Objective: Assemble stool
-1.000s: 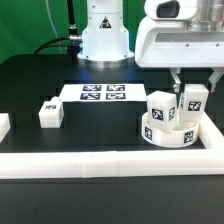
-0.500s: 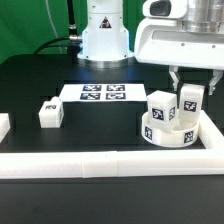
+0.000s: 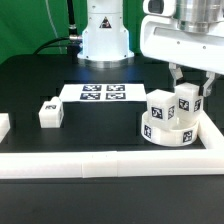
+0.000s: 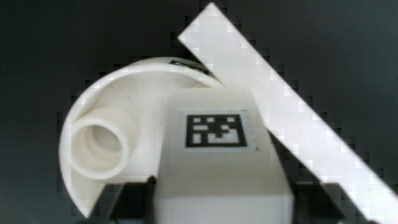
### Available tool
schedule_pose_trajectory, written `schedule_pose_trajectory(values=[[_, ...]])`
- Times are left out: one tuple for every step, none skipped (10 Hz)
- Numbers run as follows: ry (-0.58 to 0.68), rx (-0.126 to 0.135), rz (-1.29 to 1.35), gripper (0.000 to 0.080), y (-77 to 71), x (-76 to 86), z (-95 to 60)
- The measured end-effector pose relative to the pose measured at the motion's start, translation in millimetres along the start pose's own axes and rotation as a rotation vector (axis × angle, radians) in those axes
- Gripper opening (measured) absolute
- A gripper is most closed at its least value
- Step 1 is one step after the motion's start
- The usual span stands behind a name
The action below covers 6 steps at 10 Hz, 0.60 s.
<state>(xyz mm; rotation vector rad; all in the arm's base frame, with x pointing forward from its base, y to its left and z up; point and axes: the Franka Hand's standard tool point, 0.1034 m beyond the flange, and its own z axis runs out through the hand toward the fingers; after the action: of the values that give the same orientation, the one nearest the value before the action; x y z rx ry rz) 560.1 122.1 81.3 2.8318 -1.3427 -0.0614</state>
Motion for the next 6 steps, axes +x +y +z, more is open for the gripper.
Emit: schedule_pose_trajectory(values=[[-0.004, 0.009, 0.124, 0.0334, 1.1, -0.1, 0.2], [-0.011, 0.019, 0.189, 0.0334, 1.9, 0.0, 0.4], [-0.019, 0.029, 0.312, 0.0334, 2.5, 0.1, 0.6], [-0.022, 0.030, 0.361, 0.0334, 2.6, 0.6, 0.5], [-0.025, 0.032, 0.399, 0.0334, 2.6, 0.7, 0.5], [-0.035, 0.034, 0.479, 0.0334, 2.4, 0.6, 0.4]])
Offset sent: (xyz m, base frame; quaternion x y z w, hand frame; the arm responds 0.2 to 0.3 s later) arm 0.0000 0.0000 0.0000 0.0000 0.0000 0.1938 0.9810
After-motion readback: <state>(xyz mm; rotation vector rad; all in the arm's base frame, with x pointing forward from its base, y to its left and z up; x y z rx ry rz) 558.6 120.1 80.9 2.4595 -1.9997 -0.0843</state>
